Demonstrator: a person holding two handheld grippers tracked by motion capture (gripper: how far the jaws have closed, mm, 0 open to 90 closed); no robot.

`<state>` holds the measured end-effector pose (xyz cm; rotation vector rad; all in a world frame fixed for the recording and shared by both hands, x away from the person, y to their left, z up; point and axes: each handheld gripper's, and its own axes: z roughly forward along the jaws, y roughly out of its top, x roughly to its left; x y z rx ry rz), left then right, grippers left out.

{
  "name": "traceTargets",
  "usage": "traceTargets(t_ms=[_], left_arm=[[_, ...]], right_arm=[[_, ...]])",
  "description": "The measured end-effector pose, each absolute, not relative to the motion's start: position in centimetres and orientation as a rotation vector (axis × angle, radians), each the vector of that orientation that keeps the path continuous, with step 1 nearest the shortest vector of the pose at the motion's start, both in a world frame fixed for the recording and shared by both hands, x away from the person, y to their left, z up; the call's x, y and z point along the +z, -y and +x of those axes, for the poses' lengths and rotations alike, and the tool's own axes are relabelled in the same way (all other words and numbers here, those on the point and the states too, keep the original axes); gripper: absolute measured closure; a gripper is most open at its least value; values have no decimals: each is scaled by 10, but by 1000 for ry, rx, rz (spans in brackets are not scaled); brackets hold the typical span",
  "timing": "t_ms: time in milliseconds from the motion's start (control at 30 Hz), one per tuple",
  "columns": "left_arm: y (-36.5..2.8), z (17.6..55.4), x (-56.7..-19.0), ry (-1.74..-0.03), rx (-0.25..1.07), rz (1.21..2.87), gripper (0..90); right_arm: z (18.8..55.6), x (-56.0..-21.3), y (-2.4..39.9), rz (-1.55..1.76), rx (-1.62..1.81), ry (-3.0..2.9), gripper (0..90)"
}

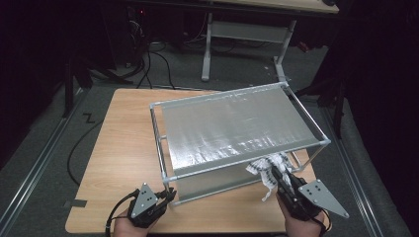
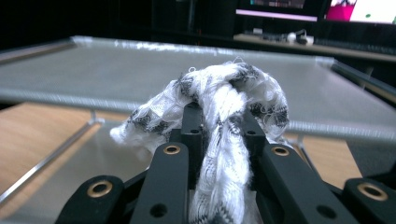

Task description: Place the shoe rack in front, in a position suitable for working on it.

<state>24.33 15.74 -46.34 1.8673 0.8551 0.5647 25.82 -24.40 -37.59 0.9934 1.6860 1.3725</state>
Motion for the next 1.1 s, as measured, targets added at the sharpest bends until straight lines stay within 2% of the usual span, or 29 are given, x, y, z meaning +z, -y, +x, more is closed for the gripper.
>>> traceTargets(t_ms=[500, 667, 1100], left_arm=[[-157, 242, -464, -864, 540, 1866, 809], [-157, 242, -464, -862, 538, 1861, 809], [-145, 240, -464, -805, 499, 1878, 809]], right_arm=[[259, -343, 238, 927, 1478, -1582, 778], [267, -340, 215, 903, 1517, -1613, 776], [282, -363, 125, 838, 1557, -1818, 765]])
